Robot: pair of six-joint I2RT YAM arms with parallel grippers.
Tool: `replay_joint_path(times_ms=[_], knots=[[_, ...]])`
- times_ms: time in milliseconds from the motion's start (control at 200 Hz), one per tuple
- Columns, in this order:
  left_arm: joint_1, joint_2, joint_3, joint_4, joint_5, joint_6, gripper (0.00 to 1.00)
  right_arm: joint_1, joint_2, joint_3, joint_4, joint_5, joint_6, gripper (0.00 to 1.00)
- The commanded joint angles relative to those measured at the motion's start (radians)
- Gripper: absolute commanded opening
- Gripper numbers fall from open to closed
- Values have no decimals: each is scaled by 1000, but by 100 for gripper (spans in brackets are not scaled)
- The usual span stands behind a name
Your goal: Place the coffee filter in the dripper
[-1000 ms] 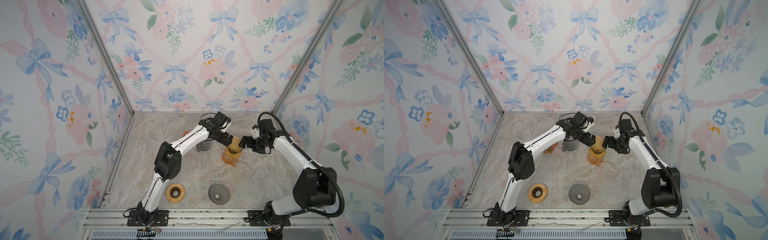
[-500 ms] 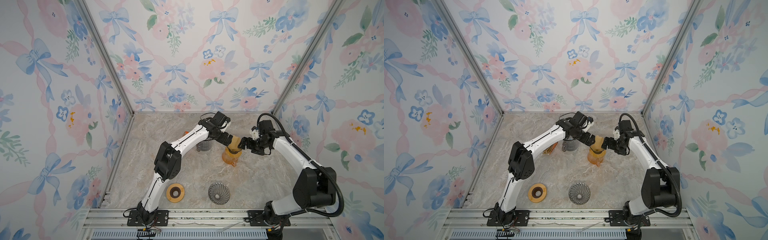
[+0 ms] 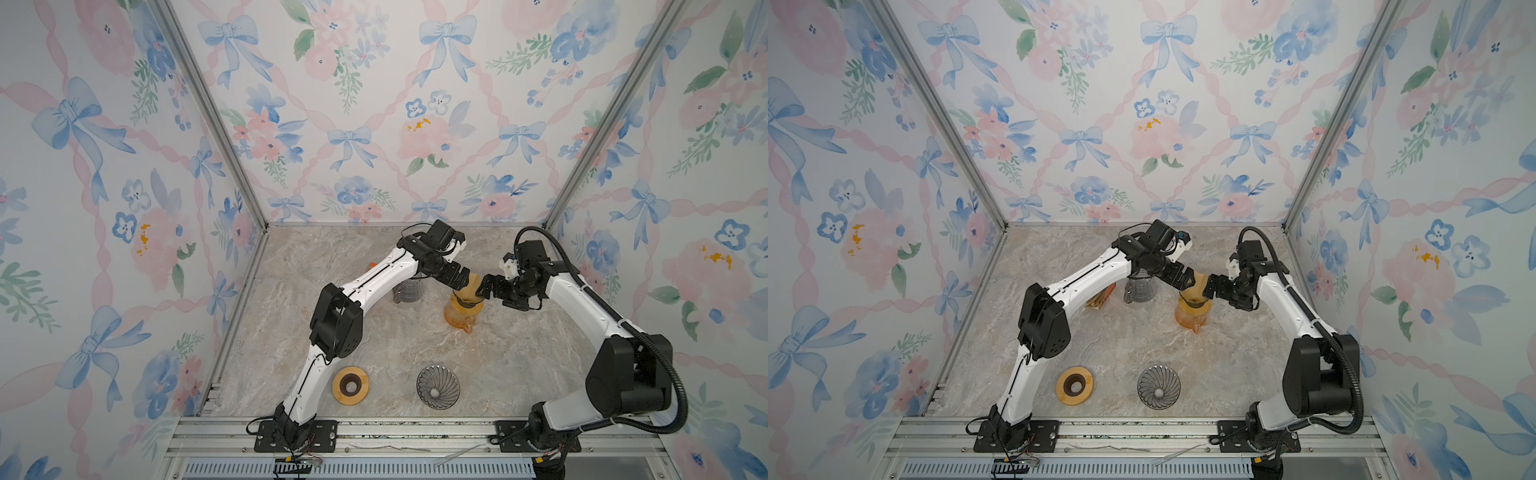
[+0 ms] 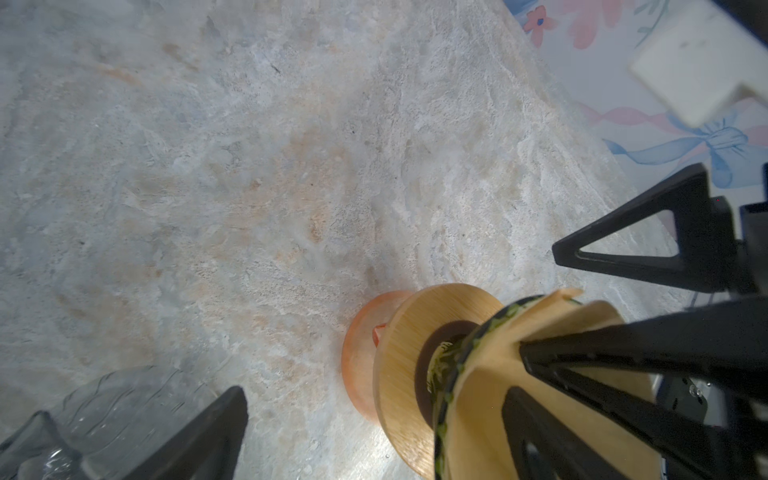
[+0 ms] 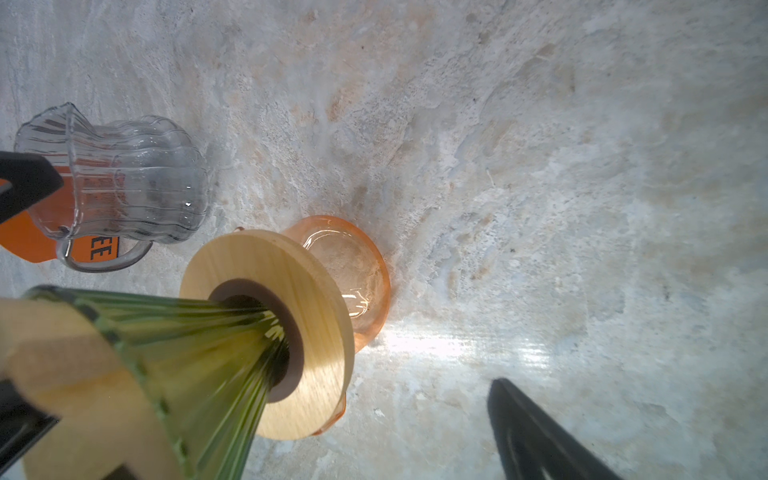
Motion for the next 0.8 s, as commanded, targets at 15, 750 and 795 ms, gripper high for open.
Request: replay_joint_path(times_ms=[15,750,795], knots=[[3,30,30,-14,5,-6,98,-7,8,-10,-14,9,2,96],[3,64,37,-15,-50,-28,98,-7,2,-34,2,12,15,96],[2,65,36,-15,-47,-28,98,-8,-1,-30,0,11,17,96]])
